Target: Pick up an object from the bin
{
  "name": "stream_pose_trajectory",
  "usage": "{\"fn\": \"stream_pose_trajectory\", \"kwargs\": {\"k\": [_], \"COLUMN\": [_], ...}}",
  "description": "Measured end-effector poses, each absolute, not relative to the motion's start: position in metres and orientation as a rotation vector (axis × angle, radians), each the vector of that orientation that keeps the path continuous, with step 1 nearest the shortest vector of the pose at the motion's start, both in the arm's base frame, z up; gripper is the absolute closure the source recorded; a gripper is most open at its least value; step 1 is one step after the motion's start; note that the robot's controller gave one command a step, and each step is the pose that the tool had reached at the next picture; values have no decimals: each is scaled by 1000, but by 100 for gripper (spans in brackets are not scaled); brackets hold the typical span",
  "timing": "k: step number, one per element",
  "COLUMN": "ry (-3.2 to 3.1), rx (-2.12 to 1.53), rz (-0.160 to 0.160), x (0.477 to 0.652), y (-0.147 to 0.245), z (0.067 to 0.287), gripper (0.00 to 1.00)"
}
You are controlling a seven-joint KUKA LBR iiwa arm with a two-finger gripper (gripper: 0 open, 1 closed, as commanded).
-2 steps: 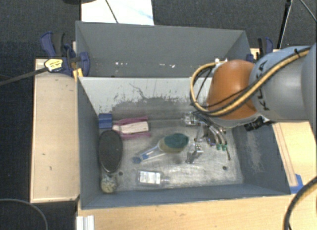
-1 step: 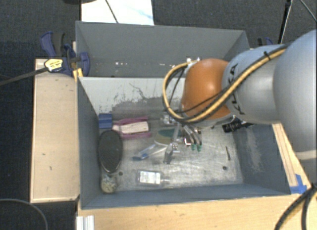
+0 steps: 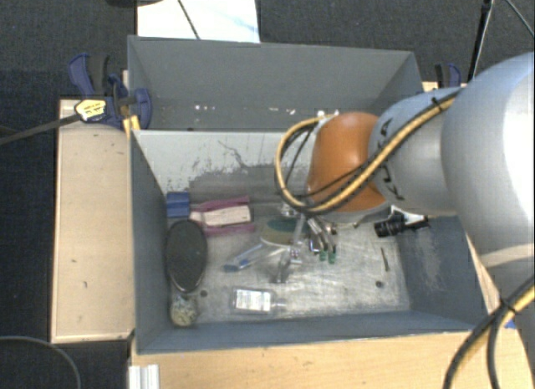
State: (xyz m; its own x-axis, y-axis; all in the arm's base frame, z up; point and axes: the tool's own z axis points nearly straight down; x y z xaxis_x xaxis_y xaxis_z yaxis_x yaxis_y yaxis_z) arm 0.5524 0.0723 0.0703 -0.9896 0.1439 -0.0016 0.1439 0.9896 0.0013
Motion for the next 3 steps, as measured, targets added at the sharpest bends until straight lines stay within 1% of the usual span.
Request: {"fn": "stream_pose_trajectory", "kwargs": {"k": [1, 2, 3], "ry": [3131, 3133, 3124], "rx": [225, 223, 215], "rz": [2, 5, 4], "x": [553, 554, 556], "y": [73, 74, 74], "z": [71, 73, 174], "gripper": [0, 100, 100]}}
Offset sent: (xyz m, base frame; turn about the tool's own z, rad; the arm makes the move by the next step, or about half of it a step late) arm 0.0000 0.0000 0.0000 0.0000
